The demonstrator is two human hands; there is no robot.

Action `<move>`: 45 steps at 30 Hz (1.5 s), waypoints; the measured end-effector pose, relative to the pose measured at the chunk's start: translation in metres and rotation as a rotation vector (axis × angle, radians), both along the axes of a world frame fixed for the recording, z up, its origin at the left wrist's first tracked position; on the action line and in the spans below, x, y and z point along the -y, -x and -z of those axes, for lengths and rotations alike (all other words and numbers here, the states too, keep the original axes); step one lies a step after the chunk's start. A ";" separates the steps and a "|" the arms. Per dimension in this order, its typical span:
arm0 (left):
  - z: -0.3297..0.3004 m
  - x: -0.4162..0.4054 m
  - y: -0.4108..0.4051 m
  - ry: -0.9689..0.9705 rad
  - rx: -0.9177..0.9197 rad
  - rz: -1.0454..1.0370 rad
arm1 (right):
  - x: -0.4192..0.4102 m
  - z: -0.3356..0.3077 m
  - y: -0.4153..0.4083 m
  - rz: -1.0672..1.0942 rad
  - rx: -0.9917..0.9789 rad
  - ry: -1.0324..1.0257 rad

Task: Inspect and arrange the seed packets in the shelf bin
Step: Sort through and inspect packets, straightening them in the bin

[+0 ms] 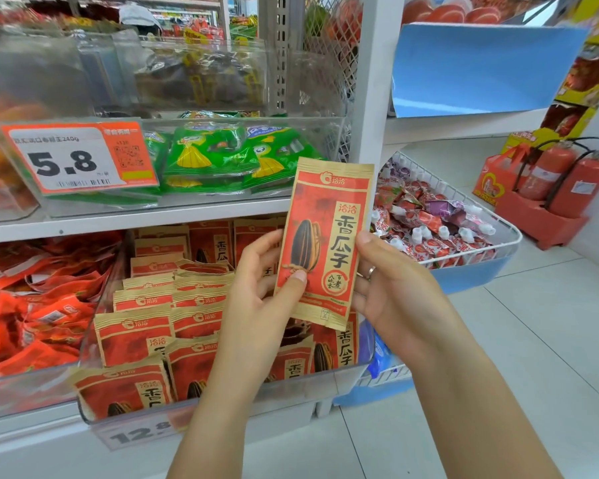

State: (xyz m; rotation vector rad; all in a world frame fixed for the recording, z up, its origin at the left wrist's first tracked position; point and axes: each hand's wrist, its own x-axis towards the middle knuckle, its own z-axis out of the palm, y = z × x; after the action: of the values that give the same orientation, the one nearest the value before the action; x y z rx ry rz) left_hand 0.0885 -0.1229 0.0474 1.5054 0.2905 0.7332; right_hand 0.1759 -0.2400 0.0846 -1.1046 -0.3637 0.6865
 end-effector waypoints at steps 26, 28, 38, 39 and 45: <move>-0.004 0.009 0.001 -0.634 -0.269 0.053 | -0.004 -0.011 -0.003 0.289 -0.016 -0.046; -0.006 0.011 0.001 -0.535 -0.226 0.071 | -0.005 -0.012 -0.001 0.251 0.028 -0.060; -0.018 0.016 0.007 -0.044 -0.198 0.376 | 0.000 -0.012 -0.002 0.210 0.121 0.020; -0.017 0.016 0.005 -0.020 -0.203 0.354 | 0.000 -0.011 -0.001 0.209 0.133 0.016; -0.020 0.022 0.004 0.068 -0.155 0.244 | -0.008 -0.011 0.006 0.171 0.220 0.072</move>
State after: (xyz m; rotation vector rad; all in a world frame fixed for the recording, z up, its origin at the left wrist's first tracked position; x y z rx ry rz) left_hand 0.0847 -0.1446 0.0673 1.5035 0.2401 0.4104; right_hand 0.1699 -0.2315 0.0957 -1.2681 -0.4287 0.4307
